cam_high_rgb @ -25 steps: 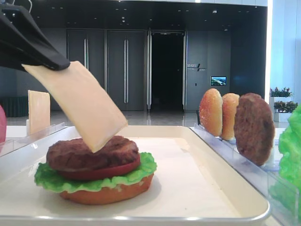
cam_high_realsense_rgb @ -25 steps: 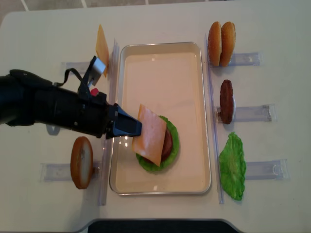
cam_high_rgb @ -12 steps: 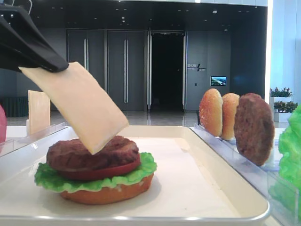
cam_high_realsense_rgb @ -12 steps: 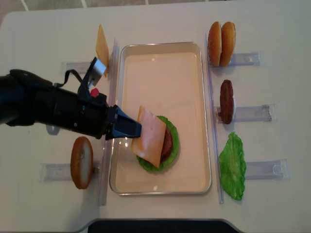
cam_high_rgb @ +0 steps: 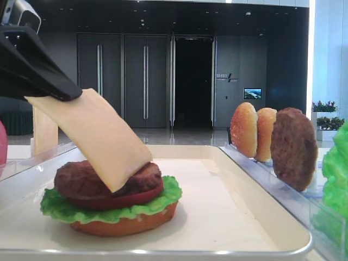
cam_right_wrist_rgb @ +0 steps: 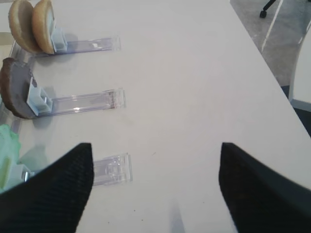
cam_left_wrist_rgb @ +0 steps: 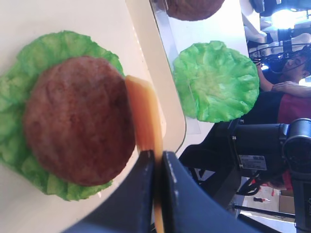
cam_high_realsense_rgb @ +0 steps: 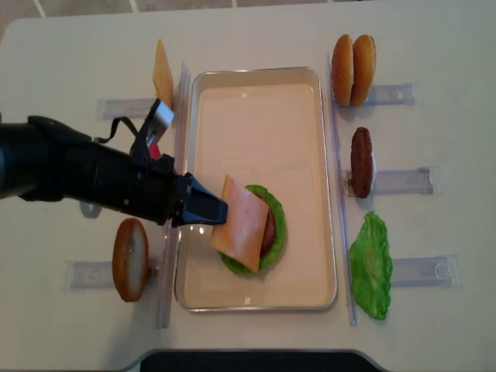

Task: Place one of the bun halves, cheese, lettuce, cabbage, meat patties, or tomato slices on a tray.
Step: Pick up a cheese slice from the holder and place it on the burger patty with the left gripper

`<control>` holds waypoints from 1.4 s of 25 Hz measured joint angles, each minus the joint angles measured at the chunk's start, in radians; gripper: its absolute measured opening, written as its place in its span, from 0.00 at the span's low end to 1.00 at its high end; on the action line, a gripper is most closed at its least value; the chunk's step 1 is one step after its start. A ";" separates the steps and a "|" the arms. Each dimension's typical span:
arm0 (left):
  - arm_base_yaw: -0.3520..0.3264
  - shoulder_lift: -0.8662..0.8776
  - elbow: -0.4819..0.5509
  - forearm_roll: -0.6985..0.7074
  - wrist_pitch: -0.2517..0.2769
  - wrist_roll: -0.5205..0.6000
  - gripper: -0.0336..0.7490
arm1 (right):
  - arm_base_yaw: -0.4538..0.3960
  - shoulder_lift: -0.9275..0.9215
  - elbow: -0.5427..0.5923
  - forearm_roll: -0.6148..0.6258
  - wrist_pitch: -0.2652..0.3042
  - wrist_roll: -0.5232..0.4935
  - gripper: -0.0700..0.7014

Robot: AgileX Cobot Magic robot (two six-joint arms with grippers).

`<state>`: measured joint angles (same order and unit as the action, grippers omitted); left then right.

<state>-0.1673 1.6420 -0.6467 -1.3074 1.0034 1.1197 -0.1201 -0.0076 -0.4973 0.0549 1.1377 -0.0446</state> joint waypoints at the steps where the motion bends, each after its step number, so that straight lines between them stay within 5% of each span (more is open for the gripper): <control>1: 0.000 0.001 0.000 -0.002 0.001 0.004 0.06 | 0.000 0.000 0.000 0.000 0.000 0.000 0.79; 12: 0.000 0.004 0.000 -0.003 -0.015 0.004 0.09 | 0.000 0.000 0.000 0.000 0.000 0.000 0.79; 21: 0.000 0.006 0.000 -0.003 -0.103 -0.025 0.49 | 0.000 0.000 0.000 0.000 0.000 0.000 0.79; 26: 0.000 0.006 0.000 0.003 -0.125 -0.048 0.85 | 0.000 0.000 0.000 0.000 0.000 0.000 0.79; 35: 0.000 0.005 -0.115 0.227 -0.130 -0.286 0.93 | 0.000 0.000 0.000 0.000 0.000 0.000 0.79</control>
<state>-0.1673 1.6470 -0.7621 -1.0805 0.8730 0.8333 -0.1201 -0.0076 -0.4973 0.0549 1.1377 -0.0446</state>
